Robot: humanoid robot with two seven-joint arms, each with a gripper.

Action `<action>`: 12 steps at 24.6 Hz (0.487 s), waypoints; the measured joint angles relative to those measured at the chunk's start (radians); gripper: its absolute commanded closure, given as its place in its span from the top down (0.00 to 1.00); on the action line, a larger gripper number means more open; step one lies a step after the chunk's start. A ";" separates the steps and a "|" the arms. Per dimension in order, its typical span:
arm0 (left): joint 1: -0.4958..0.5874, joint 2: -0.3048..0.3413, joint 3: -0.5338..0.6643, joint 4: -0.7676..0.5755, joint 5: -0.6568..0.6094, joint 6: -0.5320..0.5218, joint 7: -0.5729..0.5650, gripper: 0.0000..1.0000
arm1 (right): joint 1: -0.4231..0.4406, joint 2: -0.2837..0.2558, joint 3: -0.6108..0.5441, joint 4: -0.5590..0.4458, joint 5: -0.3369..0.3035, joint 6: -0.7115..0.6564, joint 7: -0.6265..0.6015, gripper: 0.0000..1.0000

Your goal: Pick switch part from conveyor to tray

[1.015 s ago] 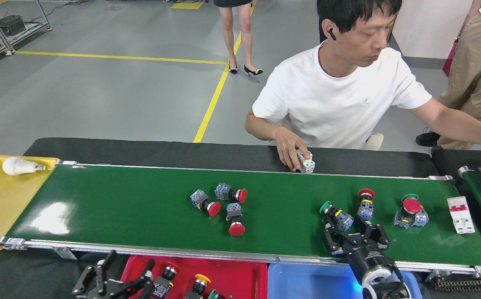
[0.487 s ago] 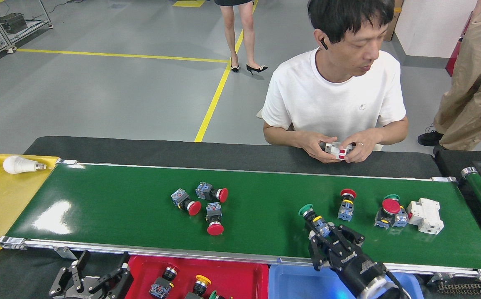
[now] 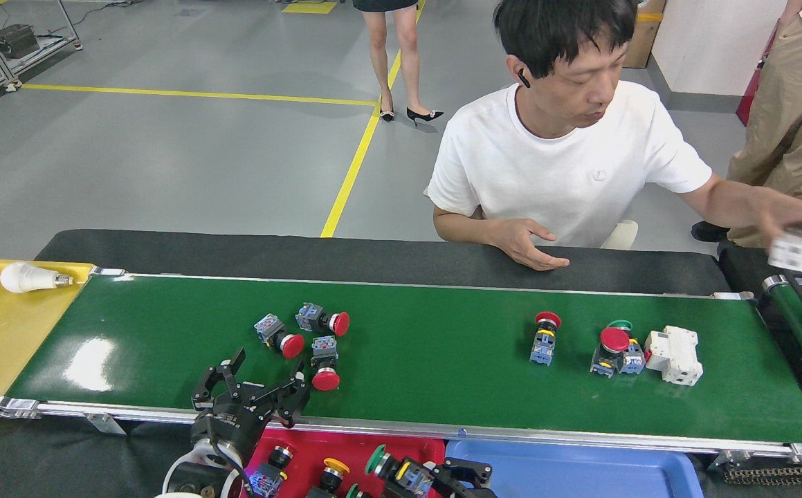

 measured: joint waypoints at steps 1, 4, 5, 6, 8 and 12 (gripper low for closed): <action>-0.033 0.000 0.000 0.043 0.000 0.001 -0.001 1.00 | -0.002 0.000 -0.001 0.000 0.000 0.007 0.003 0.98; -0.125 0.001 0.004 0.152 0.000 0.017 -0.001 1.00 | -0.015 0.005 -0.016 -0.001 -0.001 0.022 0.010 0.97; -0.152 0.003 0.004 0.180 0.000 0.022 -0.001 1.00 | -0.020 0.008 -0.037 -0.010 -0.002 0.038 0.011 0.97; -0.177 0.006 0.004 0.211 0.000 0.026 0.000 0.99 | -0.025 0.008 -0.070 -0.023 -0.002 0.062 0.011 0.97; -0.218 0.015 0.004 0.265 0.000 0.031 0.000 0.89 | -0.046 0.008 -0.150 -0.046 -0.002 0.133 0.013 0.97; -0.238 0.041 0.006 0.330 0.009 0.034 0.032 0.38 | -0.096 0.008 -0.333 -0.054 -0.003 0.286 0.014 0.97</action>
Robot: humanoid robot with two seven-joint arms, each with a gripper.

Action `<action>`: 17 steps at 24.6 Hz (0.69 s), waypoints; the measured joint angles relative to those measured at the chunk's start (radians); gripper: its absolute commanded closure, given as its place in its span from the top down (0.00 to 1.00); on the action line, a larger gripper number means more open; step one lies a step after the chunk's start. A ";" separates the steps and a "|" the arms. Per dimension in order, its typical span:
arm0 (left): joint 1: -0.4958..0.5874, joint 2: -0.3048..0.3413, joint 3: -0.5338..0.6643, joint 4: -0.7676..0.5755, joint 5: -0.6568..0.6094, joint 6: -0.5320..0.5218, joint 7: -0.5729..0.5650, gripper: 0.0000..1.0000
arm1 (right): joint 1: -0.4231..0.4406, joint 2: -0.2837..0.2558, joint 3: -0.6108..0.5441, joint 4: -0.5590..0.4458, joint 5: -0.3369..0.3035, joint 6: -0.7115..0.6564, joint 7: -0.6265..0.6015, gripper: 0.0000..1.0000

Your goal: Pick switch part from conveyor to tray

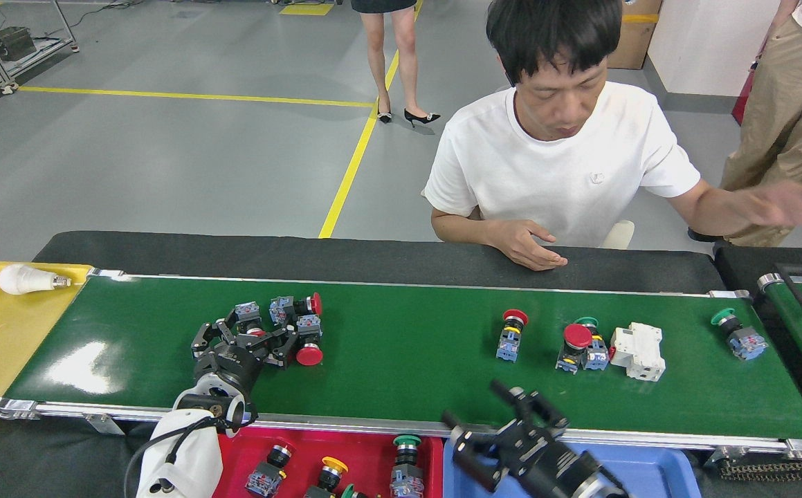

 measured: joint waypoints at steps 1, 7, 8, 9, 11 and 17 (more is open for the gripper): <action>0.000 0.003 0.000 0.005 0.000 -0.005 0.014 0.17 | 0.000 0.000 -0.029 0.000 0.000 0.034 -0.006 0.97; 0.016 0.010 0.004 0.007 0.032 -0.030 0.058 0.02 | 0.100 -0.010 -0.168 -0.022 0.001 0.175 -0.148 0.99; 0.025 0.010 0.005 -0.006 0.046 -0.032 0.061 0.02 | 0.128 -0.011 -0.185 -0.031 0.001 0.183 -0.161 0.99; 0.042 0.015 0.005 -0.033 0.058 -0.036 0.063 0.02 | 0.156 -0.011 -0.200 -0.039 0.000 0.186 -0.169 0.99; 0.100 0.042 0.005 -0.126 0.081 -0.044 0.066 0.02 | 0.212 -0.011 -0.222 -0.068 0.000 0.188 -0.187 0.99; 0.462 0.090 0.021 -0.615 0.122 -0.126 0.068 0.03 | 0.281 -0.011 -0.225 -0.098 0.009 0.188 -0.257 0.98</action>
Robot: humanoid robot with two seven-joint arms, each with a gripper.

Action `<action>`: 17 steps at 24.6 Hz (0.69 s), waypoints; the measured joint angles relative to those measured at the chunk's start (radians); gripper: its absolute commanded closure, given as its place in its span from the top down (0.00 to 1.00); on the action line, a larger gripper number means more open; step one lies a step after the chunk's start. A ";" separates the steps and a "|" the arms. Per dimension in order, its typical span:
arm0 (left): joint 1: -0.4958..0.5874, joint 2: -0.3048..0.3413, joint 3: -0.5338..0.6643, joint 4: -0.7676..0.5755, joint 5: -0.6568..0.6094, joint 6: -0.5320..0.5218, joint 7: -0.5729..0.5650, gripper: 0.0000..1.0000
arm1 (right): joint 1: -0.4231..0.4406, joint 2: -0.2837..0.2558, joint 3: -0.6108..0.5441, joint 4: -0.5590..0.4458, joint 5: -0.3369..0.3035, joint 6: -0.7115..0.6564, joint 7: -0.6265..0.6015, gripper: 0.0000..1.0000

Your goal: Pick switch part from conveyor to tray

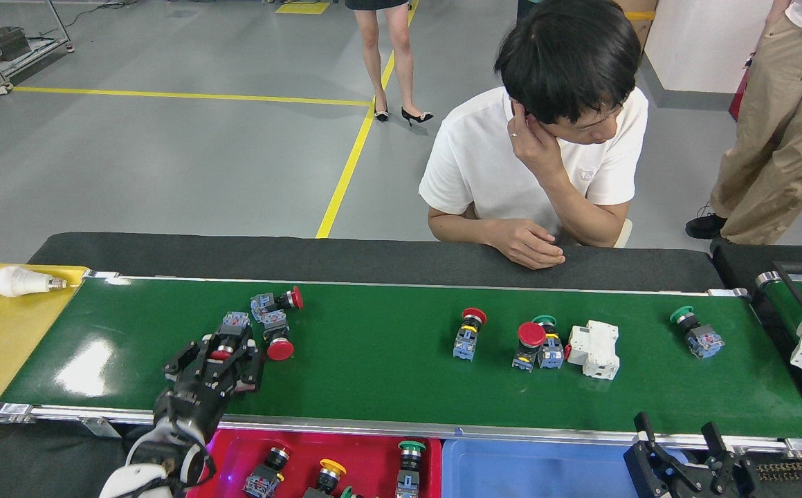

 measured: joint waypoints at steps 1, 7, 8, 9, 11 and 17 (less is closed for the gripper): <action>0.063 0.000 0.001 -0.066 0.000 -0.025 0.000 0.04 | -0.006 0.000 0.000 0.000 0.012 0.003 -0.001 0.98; 0.245 -0.001 -0.047 -0.205 -0.091 -0.099 0.012 0.69 | -0.148 0.019 0.103 0.086 0.117 0.028 0.069 0.98; 0.248 0.000 -0.057 -0.206 -0.110 -0.104 0.014 1.00 | -0.175 0.019 0.130 0.113 0.125 0.044 0.083 0.98; 0.250 0.000 -0.063 -0.206 -0.117 -0.106 0.015 1.00 | -0.200 0.019 0.157 0.142 0.129 0.062 0.095 0.98; 0.250 0.000 -0.065 -0.207 -0.122 -0.108 0.019 1.00 | -0.272 0.017 0.219 0.219 0.133 0.112 0.109 0.98; 0.251 -0.026 -0.023 -0.207 -0.100 -0.115 0.023 1.00 | -0.466 0.013 0.355 0.444 0.134 0.226 0.116 0.96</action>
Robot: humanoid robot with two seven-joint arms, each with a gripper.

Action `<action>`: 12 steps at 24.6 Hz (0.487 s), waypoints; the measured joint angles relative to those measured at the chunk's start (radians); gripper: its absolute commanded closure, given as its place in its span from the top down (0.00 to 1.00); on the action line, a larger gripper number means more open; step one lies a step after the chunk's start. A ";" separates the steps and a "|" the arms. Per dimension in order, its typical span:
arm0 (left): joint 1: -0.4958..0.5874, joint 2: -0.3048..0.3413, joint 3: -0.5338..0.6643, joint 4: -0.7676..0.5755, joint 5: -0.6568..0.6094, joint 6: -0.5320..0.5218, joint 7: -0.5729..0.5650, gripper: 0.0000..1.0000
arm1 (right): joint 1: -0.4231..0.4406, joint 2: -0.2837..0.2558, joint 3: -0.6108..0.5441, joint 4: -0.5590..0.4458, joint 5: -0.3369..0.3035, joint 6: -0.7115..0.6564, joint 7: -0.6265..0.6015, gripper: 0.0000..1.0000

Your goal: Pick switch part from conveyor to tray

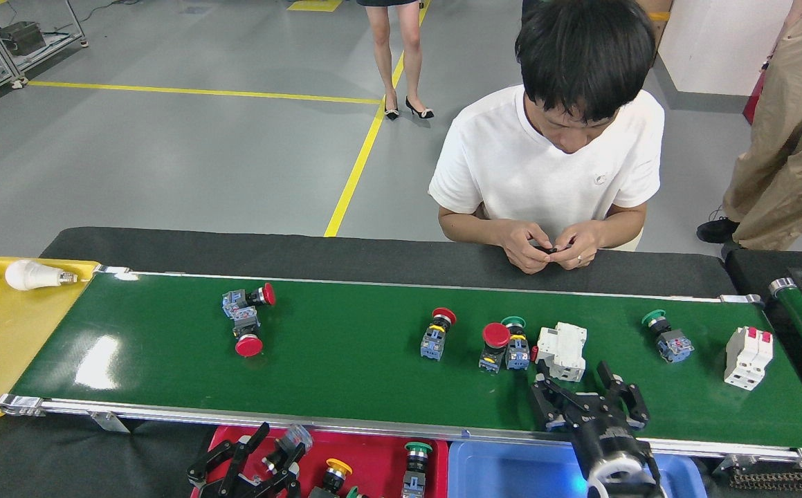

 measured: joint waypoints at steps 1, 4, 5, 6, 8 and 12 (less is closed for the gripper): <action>0.000 -0.014 0.026 0.000 0.014 0.003 0.000 1.00 | -0.022 0.000 0.015 0.022 0.000 0.013 0.000 0.89; -0.008 -0.066 0.138 0.004 0.043 0.010 0.002 1.00 | -0.058 -0.002 0.041 0.050 -0.006 0.026 0.004 0.64; -0.015 -0.075 0.183 0.011 0.046 0.012 -0.001 1.00 | -0.059 -0.008 0.045 0.051 -0.008 0.032 0.006 0.42; -0.025 -0.079 0.229 0.025 0.048 0.013 -0.007 1.00 | -0.058 -0.016 0.048 0.052 -0.009 0.021 0.006 0.18; -0.046 -0.079 0.290 0.065 0.050 0.015 -0.018 1.00 | -0.058 -0.024 0.049 0.053 -0.009 -0.016 0.004 0.15; -0.110 -0.079 0.312 0.132 0.048 0.025 -0.032 1.00 | -0.058 -0.025 0.049 0.053 -0.013 -0.074 0.002 0.13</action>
